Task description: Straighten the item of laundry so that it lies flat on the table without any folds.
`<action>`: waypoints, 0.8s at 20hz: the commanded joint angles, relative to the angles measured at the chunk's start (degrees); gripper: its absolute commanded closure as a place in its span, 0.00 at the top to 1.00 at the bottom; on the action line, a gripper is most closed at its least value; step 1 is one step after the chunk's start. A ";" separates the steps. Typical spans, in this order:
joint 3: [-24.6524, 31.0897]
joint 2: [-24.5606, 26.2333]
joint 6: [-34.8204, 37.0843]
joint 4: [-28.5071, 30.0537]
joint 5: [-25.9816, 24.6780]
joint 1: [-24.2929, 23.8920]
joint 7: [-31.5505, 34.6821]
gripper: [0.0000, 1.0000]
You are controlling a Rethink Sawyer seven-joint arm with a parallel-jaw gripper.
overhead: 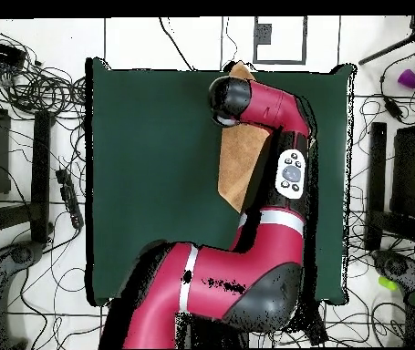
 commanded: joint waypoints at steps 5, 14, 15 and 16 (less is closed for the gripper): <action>2.62 6.58 4.78 -4.40 2.27 -1.30 13.23 1.00; 3.51 5.90 -3.82 1.56 2.67 -0.75 16.89 1.00; 3.57 6.10 -4.06 1.60 2.66 -0.71 16.91 1.00; 3.48 6.38 -3.69 1.17 2.71 -0.74 16.94 1.00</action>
